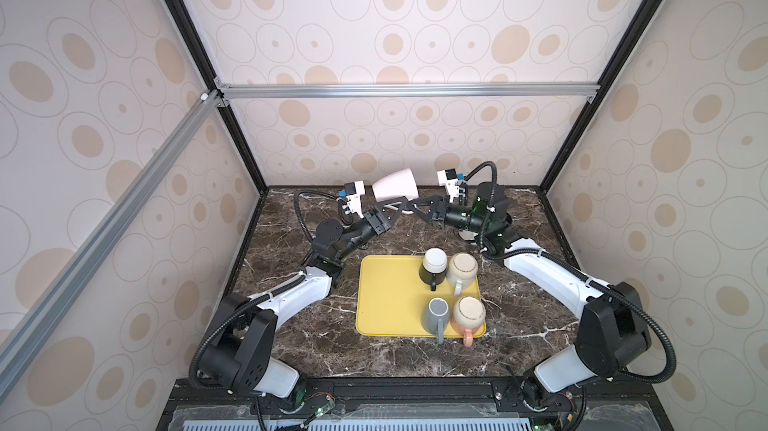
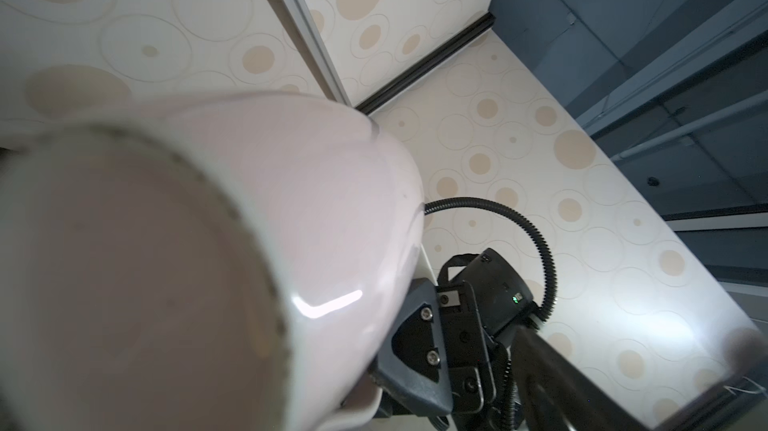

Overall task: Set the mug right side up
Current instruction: 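Open the left gripper and withdraw while the right gripper carries the pink mug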

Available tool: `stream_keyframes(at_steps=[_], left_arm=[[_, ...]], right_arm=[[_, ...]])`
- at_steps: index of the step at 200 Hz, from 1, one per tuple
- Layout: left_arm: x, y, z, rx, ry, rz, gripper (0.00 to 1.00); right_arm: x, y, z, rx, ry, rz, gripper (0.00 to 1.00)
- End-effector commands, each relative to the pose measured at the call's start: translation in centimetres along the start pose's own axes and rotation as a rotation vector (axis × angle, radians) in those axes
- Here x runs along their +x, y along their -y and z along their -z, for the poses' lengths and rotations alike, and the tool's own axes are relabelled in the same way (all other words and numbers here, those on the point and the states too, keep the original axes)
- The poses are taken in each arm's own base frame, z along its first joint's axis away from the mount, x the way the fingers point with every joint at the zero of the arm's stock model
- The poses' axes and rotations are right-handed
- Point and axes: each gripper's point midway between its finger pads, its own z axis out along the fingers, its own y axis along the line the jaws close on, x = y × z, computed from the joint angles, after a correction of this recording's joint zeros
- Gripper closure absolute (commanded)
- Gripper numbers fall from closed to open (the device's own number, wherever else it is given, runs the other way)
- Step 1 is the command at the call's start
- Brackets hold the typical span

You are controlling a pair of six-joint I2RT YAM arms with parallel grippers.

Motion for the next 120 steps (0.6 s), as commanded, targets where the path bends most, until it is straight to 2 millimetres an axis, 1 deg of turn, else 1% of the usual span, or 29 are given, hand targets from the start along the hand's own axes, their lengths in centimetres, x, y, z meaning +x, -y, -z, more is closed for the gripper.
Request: stream_keyframes(at_steps=[1,15,22,32,51,61,67,78,92,104,111,120], left_arm=[[-1.5,-0.7,1.6,-0.176,-0.013,-0.161,0.00],[-1.9,-2.6,3.3,-0.343,-0.019,-0.259,0.00],[-2.3,-2.9,4.3,-0.408,-0.011,-0.315,0.00],[-2.9,-4.0,6.0,-0.523,0.003,-0.373,0.00],[-4.5,-4.1,8.7,-0.636,0.097,-0.449,0.00],[-4.9,-3.7,9.6,-0.638,0.147,-0.460,0.00],[-5.0,-3.3,9.7,-0.619,0.161,-0.468,0.00],[-4.8,-3.3,9.6,-0.611,0.158,-0.454,0.00],[-4.2,-3.9,8.7,-0.621,0.093,-0.424,0.00],[-3.5,-5.0,7.7,-0.633,0.022,-0.411,0.00],[-3.1,-5.5,7.4,-0.635,0.004,-0.409,0.00],[-2.9,-5.6,7.3,-0.617,0.004,-0.411,0.00]], right_arm=[[-2.2,-2.1,1.2,0.023,0.058,0.108,1.00],[-2.7,-0.8,1.9,0.095,0.067,0.108,1.00],[-2.8,-0.1,2.2,0.134,0.067,0.111,1.00],[-3.1,0.9,2.8,0.194,0.071,0.120,1.00],[-3.2,2.4,3.7,0.305,0.068,0.163,1.00],[-3.2,2.9,4.1,0.345,0.067,0.179,1.00],[-3.3,3.2,4.3,0.366,0.067,0.183,1.00],[-3.4,3.6,4.5,0.395,0.070,0.197,1.00],[-3.6,4.1,4.8,0.438,0.069,0.208,1.00],[-3.7,4.6,5.0,0.472,0.060,0.221,1.00],[-3.8,5.0,5.1,0.500,0.059,0.230,1.00],[-3.9,5.7,5.4,0.538,0.054,0.242,1.00]])
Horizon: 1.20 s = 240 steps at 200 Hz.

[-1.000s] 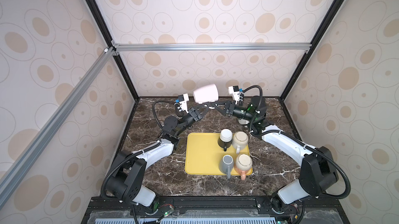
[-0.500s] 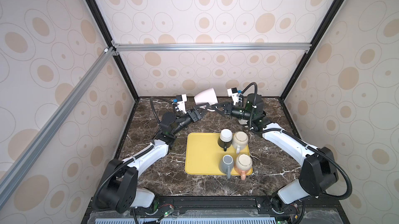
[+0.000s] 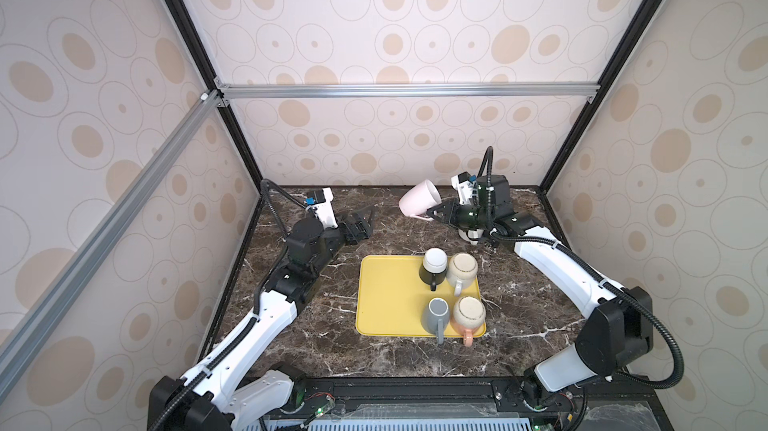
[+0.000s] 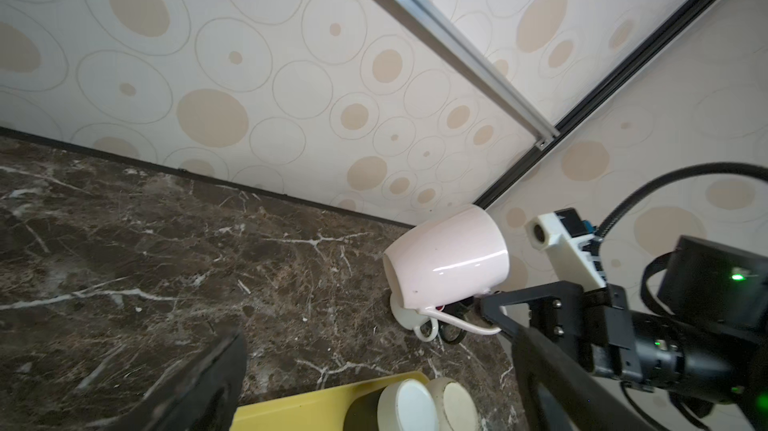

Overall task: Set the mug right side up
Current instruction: 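Open the left gripper and withdraw while the right gripper carries the pink mug, then lower the pink mug upright beside the red-lined mug with the right gripper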

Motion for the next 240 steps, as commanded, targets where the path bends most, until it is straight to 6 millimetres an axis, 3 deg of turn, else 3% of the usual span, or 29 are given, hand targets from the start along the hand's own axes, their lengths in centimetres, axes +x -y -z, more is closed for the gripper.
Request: stream_keyframes(at_steps=[1,106,164,240], left_arm=[[1.4,-0.6,-0.8,-0.015,-0.067,-0.037,0.00],[3.0,-1.3,-0.8,-0.011,-0.105,-0.067,0.00],[3.3,-1.9,-0.7,-0.035,-0.110,-0.076,0.00],[4.0,-1.8,-0.9,-0.018,-0.131,-0.075,0.00]], right_arm=[[-2.4,-1.4,1.8,0.039,0.078,0.135,1.00],[-4.0,7.4,0.7,0.497,0.070,0.285,1.00],[-4.0,10.2,-0.1,0.609,0.051,0.310,1.00],[-3.6,12.4,-1.5,0.664,0.031,0.329,1.00]])
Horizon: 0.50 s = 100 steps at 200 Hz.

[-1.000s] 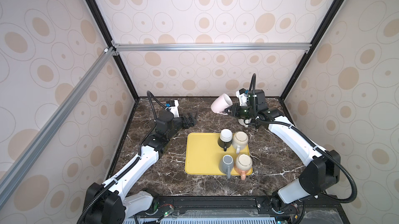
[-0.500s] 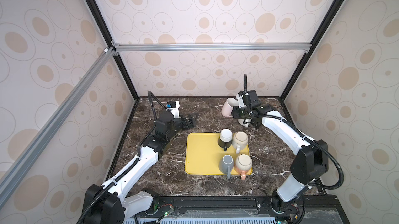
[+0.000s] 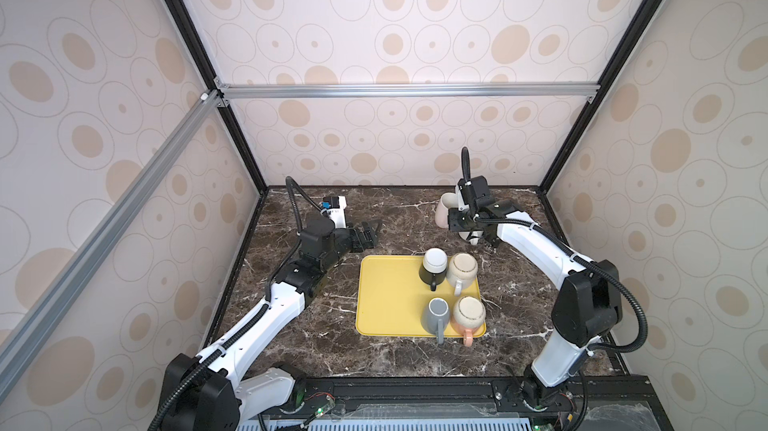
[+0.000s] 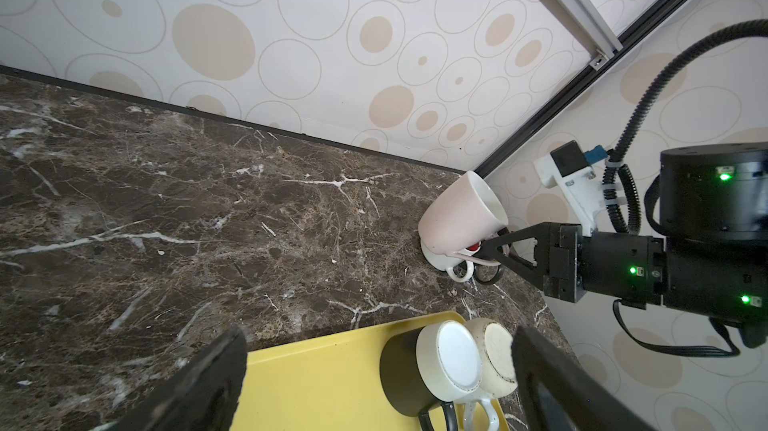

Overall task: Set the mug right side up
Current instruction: 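Lower the pink mug upright beside the red-lined mug with the right gripper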

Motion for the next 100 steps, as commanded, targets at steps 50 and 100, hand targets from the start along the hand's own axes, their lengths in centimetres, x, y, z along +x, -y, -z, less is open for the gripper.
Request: stream_keyframes(at_steps=[50,100], left_arm=[[0.3,0.0,0.0,0.007,-0.003,-0.023,0.00],[0.5,-0.2,0.0,0.004,-0.005,-0.018,0.01]], right_arm=[[-1.9,0.4,-1.8,0.061,0.064,0.038,1.00],[-1.0,1.1,-3.4,0.102,0.038,0.048,1.00]])
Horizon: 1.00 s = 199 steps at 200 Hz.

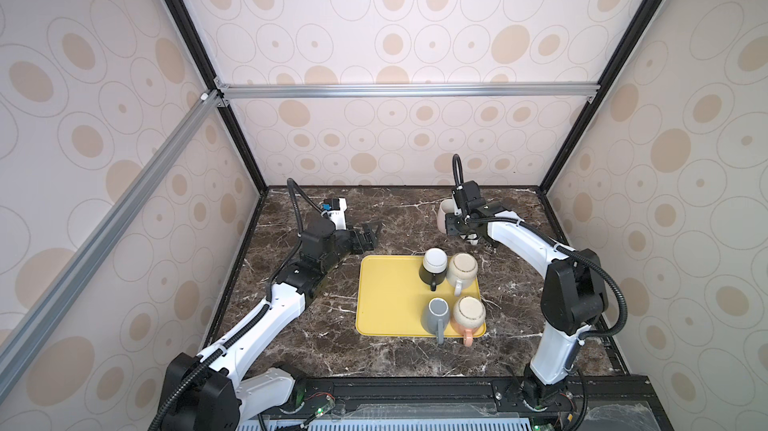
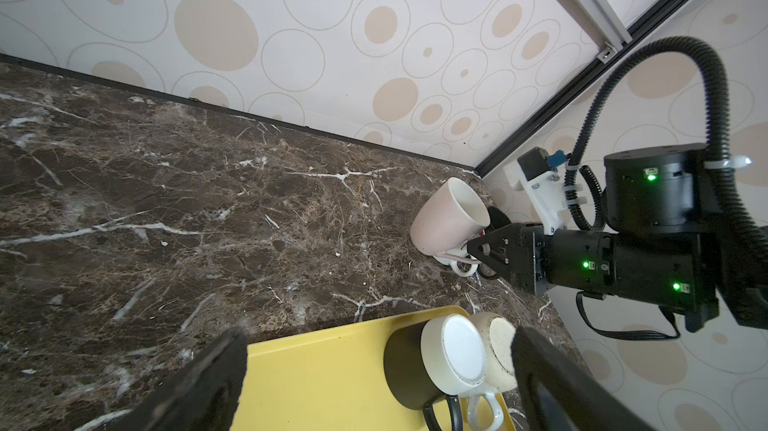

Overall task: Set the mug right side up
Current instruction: 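Lower the pink mug upright beside the red-lined mug with the right gripper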

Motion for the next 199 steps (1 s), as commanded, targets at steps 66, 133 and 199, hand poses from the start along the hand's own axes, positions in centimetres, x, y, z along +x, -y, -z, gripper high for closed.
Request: stream_keyframes(at_steps=[66,133,199], left_arm=[[-0.2,0.2,0.2,0.006,0.011,-0.023,0.01],[0.1,0.1,0.1,0.007,0.009,-0.018,0.01],[0.5,-0.2,0.0,0.005,0.007,-0.013,0.01]], right_arm=[[-1.9,0.4,-1.6,0.058,0.070,0.017,1.00],[-0.9,0.3,-3.0,0.061,0.047,0.015,1.00],[0.2,0.6,-3.9,0.087,0.028,0.017,1.00]])
